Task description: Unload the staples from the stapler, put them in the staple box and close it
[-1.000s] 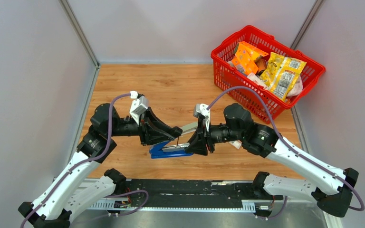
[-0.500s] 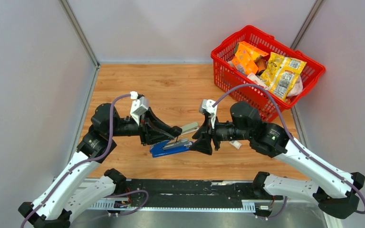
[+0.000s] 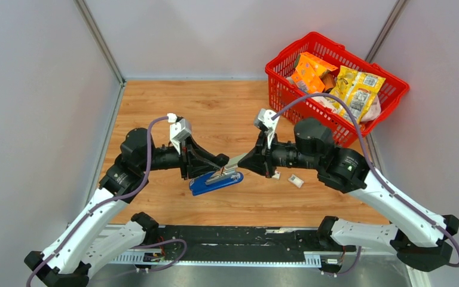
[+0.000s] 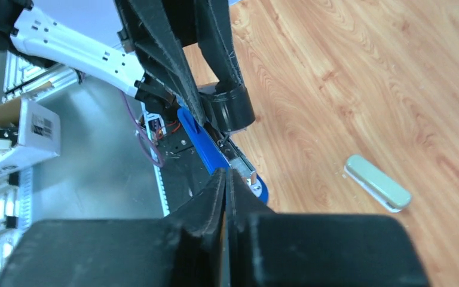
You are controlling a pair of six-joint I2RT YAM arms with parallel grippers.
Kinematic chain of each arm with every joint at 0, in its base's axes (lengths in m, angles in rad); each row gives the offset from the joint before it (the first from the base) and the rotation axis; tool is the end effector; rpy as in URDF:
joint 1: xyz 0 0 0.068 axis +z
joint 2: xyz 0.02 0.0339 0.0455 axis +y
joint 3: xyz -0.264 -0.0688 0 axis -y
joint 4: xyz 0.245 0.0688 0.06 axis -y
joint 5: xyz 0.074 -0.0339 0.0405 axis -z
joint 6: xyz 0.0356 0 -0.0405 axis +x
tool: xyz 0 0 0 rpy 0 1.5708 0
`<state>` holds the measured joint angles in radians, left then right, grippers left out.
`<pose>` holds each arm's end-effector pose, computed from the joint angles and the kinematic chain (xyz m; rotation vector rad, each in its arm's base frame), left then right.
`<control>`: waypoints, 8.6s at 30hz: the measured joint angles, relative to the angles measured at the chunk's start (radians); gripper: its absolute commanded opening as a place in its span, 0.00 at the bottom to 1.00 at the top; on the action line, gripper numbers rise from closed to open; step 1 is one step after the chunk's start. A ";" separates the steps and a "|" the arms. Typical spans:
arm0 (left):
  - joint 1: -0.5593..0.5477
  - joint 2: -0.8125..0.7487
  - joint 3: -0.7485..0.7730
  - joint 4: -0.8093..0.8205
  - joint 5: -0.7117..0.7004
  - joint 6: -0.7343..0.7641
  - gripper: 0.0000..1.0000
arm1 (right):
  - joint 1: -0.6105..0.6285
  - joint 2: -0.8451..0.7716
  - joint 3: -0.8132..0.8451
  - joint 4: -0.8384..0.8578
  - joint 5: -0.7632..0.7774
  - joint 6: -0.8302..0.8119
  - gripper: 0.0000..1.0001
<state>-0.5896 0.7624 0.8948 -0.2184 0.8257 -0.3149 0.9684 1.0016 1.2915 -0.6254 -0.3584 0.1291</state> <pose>0.1199 -0.1117 0.3792 0.9019 1.5771 -1.3400 0.1012 0.1691 0.4281 -1.0602 1.7385 1.0605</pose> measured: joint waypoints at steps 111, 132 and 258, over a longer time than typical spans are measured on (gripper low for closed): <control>-0.011 0.050 -0.141 0.134 -0.818 -0.094 0.00 | 0.150 0.513 -0.456 0.924 0.261 0.456 0.00; -0.011 0.133 -0.140 0.063 -0.948 -0.061 0.00 | 0.144 0.661 -0.460 1.071 0.173 0.510 0.00; -0.163 0.079 0.109 -0.114 -0.430 0.010 0.00 | 0.042 0.264 -0.272 0.325 0.462 0.042 0.00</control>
<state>-0.7525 0.8417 1.0035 -0.3325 0.3954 -0.3046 1.0100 1.2652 1.0191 -0.3008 0.1032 0.1711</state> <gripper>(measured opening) 0.368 0.003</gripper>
